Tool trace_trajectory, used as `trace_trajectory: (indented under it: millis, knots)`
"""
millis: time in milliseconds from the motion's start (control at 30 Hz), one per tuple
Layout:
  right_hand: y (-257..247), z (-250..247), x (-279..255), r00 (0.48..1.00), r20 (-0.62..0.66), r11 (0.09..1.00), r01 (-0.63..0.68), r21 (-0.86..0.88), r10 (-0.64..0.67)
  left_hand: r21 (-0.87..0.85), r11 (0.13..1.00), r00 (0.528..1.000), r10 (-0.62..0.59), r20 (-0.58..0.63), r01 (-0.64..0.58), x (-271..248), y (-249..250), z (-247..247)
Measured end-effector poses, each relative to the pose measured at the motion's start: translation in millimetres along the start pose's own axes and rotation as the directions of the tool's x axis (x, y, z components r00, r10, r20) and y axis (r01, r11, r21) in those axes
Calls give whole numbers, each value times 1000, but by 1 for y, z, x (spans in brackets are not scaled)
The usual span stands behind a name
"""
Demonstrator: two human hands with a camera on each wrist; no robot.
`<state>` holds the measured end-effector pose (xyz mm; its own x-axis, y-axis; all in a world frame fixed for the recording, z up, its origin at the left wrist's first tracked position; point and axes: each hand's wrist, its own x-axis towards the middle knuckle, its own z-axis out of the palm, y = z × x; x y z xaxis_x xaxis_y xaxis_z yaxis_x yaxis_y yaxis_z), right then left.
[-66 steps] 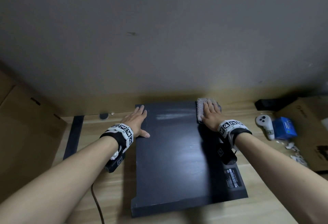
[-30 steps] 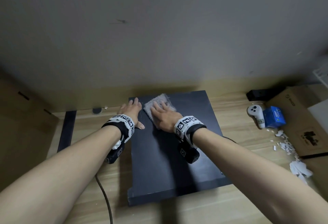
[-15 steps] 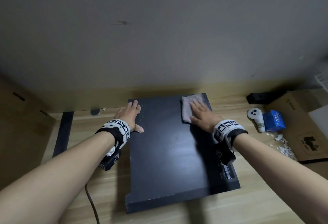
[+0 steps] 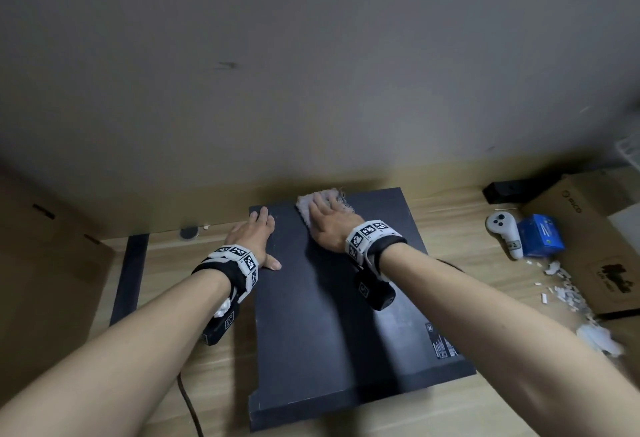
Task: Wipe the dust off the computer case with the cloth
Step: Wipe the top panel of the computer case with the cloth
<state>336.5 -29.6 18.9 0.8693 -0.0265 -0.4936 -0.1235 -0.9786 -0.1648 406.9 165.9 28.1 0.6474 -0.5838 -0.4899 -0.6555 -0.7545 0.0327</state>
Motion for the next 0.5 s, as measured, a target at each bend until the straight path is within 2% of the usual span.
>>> trace_trajectory:
  millis: [133, 333, 433, 500]
  knots:
    - [37, 2, -12, 997, 17, 996, -78, 49, 77, 8, 1000, 1000, -9, 25, 9, 0, 0, -1]
    - [120, 22, -48, 950, -83, 951, -292, 104, 301, -4, 1000, 999, -14, 40, 14, 0, 0, -1]
    - [130, 33, -64, 923, -77, 912, -356, 206, 378, 2, 1000, 999, -16, 42, 16, 0, 2, -2]
    - [132, 39, -75, 925, -95, 908, -337, 248, 369, 21, 1000, 999, -19, 38, 18, 0, 3, -2]
